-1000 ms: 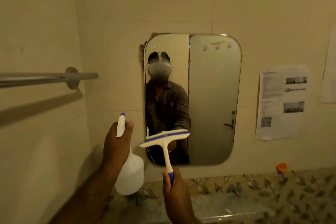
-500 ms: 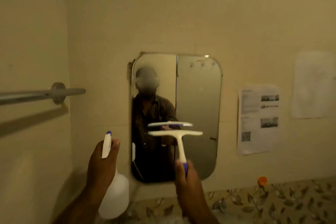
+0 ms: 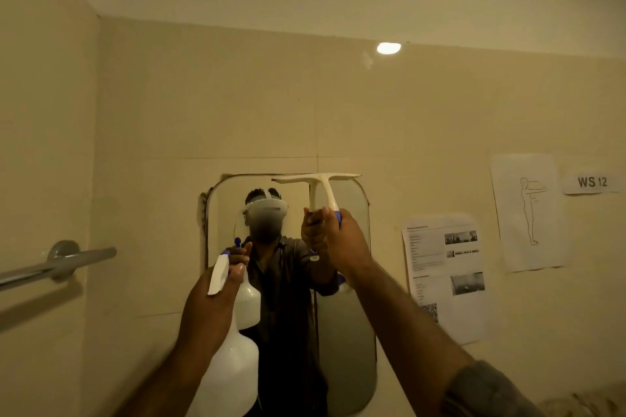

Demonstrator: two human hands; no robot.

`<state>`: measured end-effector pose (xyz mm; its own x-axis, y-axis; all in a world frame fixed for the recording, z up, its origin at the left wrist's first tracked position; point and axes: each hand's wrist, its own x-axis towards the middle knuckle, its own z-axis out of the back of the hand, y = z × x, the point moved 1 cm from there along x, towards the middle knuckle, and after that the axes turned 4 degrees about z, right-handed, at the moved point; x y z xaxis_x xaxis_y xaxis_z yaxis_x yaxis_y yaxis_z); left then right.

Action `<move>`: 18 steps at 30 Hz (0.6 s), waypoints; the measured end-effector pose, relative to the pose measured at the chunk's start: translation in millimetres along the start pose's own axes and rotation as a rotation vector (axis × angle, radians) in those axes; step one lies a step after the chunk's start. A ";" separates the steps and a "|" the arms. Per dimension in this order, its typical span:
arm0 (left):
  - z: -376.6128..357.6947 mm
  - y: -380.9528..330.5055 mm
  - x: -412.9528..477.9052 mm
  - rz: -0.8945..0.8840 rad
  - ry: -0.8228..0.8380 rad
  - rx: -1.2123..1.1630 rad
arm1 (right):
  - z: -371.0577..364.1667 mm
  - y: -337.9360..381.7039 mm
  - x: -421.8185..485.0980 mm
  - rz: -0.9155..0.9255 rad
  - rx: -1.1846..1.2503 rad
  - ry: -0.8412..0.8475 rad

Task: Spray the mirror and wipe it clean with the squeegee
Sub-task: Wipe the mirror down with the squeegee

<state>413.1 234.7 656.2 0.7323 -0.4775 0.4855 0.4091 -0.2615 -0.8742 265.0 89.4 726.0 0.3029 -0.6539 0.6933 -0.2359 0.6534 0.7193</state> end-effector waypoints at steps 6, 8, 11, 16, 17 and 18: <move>-13.7 12.1 -4.2 0.012 -0.004 -0.023 | 12.2 -54.3 -30.6 -0.048 -0.044 0.001; -18.6 18.2 -9.1 0.005 -0.009 0.008 | 14.7 -83.5 -59.1 -0.090 -0.068 0.006; -23.8 23.5 -16.9 0.017 -0.029 0.039 | 14.1 -126.2 -109.8 -0.190 -0.147 0.008; -32.3 33.9 -32.1 0.035 -0.043 0.072 | 11.4 -180.4 -195.6 -0.447 -0.145 0.039; -33.6 36.6 -36.1 0.034 -0.039 0.086 | 12.4 -190.5 -209.1 -0.471 -0.175 0.037; -34.5 39.4 -39.9 0.037 -0.036 0.100 | 13.8 -200.6 -221.1 -0.492 -0.205 0.043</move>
<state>381.2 214.5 602.3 0.7663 -0.4545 0.4541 0.4320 -0.1586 -0.8878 232.7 97.6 428.9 0.3711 -0.8882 0.2708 0.1279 0.3378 0.9325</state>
